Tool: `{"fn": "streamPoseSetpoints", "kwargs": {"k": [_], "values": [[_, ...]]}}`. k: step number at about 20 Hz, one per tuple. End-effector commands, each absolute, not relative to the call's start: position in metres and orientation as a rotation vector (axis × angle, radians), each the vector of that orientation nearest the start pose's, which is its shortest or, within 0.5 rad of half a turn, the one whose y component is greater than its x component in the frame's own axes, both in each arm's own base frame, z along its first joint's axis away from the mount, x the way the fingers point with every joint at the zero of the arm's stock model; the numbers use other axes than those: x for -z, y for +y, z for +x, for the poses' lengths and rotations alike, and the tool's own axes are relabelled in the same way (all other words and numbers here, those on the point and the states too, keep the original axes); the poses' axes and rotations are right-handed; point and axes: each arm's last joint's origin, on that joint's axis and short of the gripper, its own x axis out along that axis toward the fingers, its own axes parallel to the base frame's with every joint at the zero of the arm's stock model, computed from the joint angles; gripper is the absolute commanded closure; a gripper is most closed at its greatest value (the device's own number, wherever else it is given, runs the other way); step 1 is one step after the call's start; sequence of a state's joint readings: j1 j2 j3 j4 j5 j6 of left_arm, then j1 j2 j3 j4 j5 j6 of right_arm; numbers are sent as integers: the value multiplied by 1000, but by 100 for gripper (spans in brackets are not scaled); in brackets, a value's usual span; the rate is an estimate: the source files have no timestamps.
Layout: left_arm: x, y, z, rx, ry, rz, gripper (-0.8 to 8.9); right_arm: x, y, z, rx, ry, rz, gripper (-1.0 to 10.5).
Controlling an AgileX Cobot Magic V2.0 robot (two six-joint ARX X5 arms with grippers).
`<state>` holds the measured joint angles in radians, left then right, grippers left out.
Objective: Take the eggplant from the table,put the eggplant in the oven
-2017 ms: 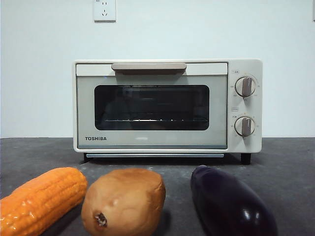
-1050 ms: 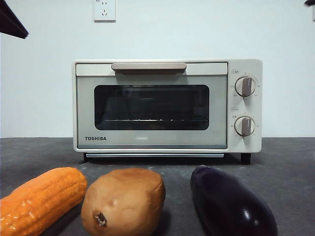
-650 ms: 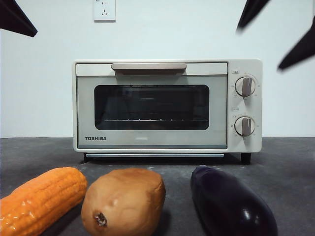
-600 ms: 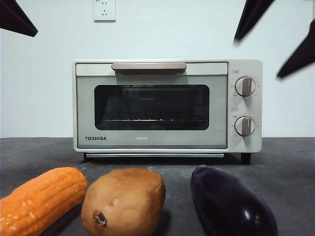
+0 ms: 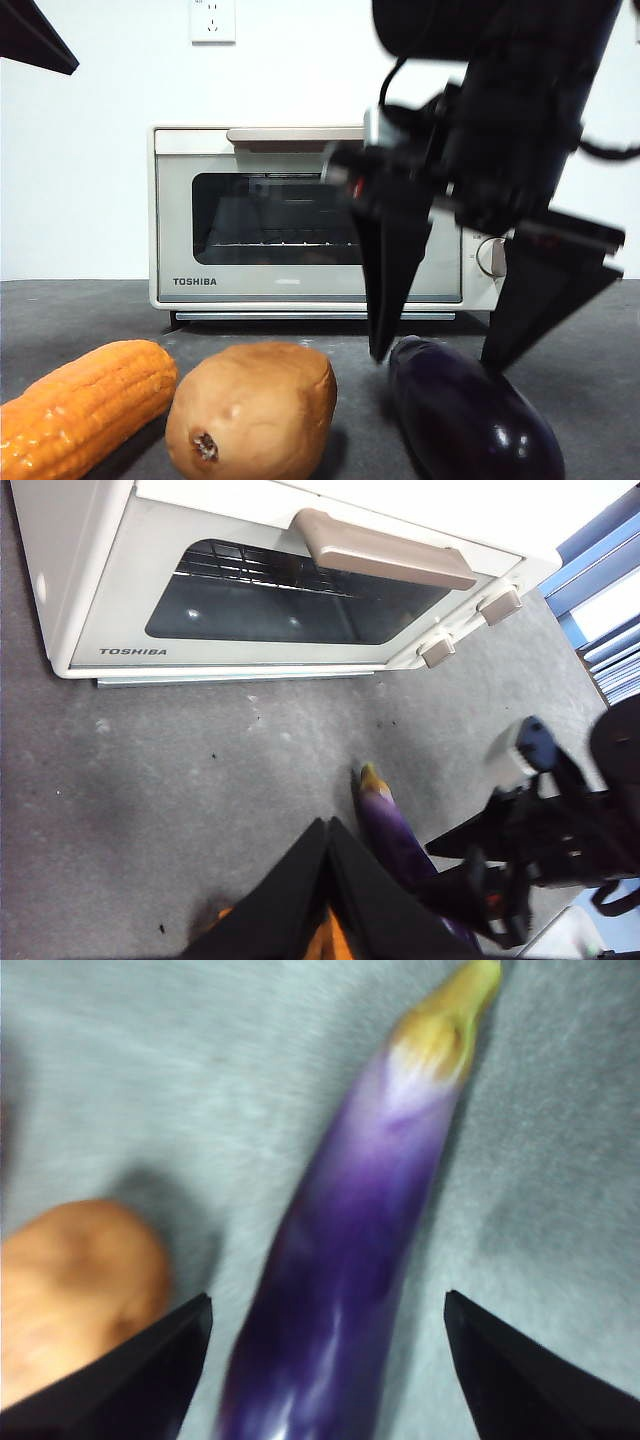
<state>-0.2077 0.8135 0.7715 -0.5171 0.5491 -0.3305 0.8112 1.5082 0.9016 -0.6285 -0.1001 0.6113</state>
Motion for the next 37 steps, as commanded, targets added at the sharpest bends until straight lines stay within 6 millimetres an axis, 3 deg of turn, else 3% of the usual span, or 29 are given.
{"fn": "streamPoseSetpoints", "kwargs": {"k": [1,8,13,16,19,24,30,37], "values": [[-302,-50,159,652,657,-384,809,-176,208,187,-371,1369,47,586],[-302,-50,159,652,657,-384,809,-179,207,183,-396,1392,33,776],[-314,-56,167,673,647,-361,809,-228,179,157,-531,1355,-148,777],[-331,-73,185,696,643,-303,809,-260,158,141,-564,1214,-159,777],[-347,-94,209,702,667,-218,809,-284,138,129,-484,1031,-187,777],[-362,-134,255,657,721,-35,809,-306,111,111,-379,855,-191,777],[-353,-176,300,664,748,75,809,-317,92,95,-353,788,-171,777],[-333,-191,309,623,782,197,809,-320,84,91,-316,752,-173,777]]}}
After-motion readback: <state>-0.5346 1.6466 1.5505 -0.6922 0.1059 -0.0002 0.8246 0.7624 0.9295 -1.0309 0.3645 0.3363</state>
